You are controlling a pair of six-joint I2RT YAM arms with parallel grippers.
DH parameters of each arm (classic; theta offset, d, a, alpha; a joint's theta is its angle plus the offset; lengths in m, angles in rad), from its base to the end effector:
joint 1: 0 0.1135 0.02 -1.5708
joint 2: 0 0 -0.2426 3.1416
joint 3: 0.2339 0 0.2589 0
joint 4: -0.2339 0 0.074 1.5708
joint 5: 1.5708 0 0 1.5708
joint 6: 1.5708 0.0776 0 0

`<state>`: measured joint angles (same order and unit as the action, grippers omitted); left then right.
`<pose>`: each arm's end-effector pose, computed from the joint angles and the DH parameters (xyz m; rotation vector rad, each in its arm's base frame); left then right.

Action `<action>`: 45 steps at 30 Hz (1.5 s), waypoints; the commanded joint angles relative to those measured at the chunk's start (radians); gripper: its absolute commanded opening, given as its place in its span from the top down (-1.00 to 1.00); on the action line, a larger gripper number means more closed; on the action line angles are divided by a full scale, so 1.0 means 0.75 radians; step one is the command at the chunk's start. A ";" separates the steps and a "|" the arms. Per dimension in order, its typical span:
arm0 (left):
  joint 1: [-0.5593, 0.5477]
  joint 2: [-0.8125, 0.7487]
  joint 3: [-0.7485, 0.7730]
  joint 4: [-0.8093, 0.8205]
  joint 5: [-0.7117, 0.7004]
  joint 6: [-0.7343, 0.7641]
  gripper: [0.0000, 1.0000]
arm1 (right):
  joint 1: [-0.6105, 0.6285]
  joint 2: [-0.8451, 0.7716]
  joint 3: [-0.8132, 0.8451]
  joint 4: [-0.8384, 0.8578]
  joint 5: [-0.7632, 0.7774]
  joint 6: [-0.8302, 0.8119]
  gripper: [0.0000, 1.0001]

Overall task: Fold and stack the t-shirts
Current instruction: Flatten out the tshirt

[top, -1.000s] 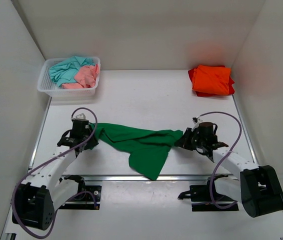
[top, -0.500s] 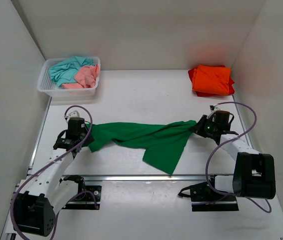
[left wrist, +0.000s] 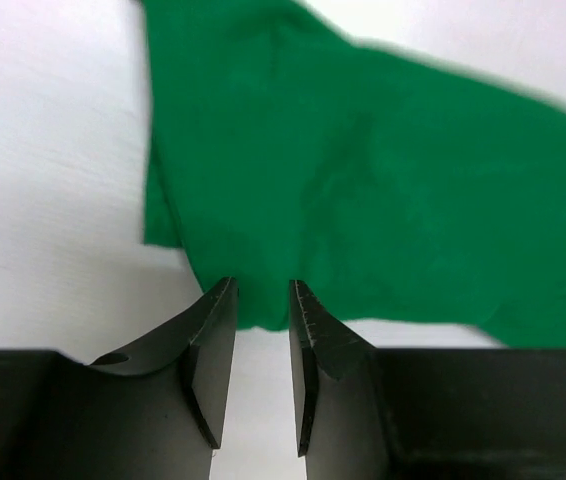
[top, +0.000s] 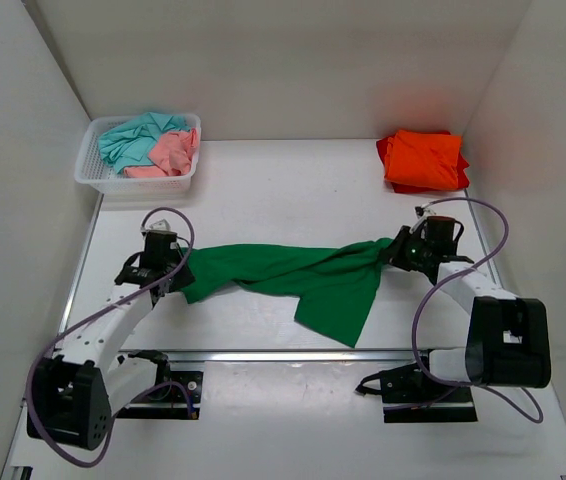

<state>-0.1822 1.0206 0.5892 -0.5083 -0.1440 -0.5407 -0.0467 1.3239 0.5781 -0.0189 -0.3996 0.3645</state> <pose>0.2341 -0.0318 0.1477 -0.5036 2.4493 -0.1199 0.2925 0.0166 0.1212 0.2793 2.3265 0.6243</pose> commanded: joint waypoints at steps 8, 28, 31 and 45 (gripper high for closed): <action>-0.105 0.155 -0.021 -0.005 0.221 0.032 0.15 | -0.107 0.139 0.215 -0.007 0.023 -0.044 1.00; -0.178 0.214 -0.092 0.027 0.022 -0.003 -0.03 | -0.054 0.194 0.254 -0.032 0.056 -0.075 1.00; -0.185 0.243 -0.094 0.038 0.026 0.007 -0.03 | -0.032 0.168 0.276 -0.091 0.103 -0.099 0.75; -0.217 0.347 -0.006 0.062 0.065 0.071 1.00 | 0.295 -0.290 0.021 -0.562 0.267 0.023 -0.42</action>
<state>-0.3386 1.2984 0.5953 -0.4385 -0.1139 -0.4969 0.0921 1.1206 0.6304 -0.3359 -0.2279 0.3378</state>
